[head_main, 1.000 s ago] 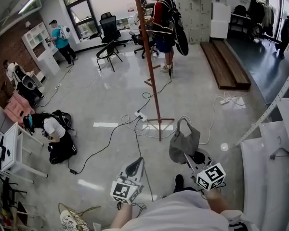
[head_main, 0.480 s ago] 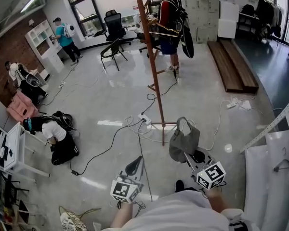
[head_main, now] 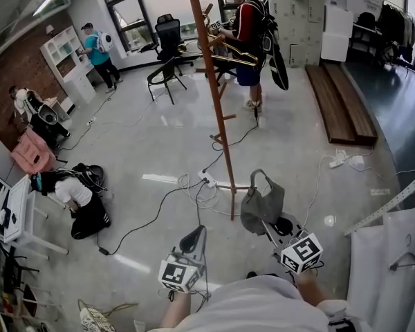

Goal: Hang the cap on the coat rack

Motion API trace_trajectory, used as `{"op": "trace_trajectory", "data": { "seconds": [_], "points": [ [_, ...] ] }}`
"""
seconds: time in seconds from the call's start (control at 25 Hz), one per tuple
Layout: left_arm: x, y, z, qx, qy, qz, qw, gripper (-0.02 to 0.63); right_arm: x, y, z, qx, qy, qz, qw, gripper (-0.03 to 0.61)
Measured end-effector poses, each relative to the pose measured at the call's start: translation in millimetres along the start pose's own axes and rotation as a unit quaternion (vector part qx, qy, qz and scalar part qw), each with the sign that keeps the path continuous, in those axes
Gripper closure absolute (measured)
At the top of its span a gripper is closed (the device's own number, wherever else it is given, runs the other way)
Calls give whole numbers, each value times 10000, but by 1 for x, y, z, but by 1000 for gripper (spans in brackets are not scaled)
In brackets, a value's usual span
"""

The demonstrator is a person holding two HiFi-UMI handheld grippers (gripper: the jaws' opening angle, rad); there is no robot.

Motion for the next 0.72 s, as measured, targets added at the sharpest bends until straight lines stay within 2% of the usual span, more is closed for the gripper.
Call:
{"op": "trace_trajectory", "data": {
  "seconds": [0.52,0.72],
  "points": [
    [64,-5,14,-84,-213,5,9997,603,31,-13,-62,-40,-207,11,9998,537],
    [79,4,52,-107,-205,13,9997,603,69,-6,-66,-42,-193,25,9998,537]
  ]
}}
Point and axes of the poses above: the fingertips, and each gripper's own axes: x forward along the fingers, z to its left, y out of its underside, the point moved 9 cm from there along -x, backward along the fingers, and after that the axes turned 4 degrees about -y, right-handed, at the moved point
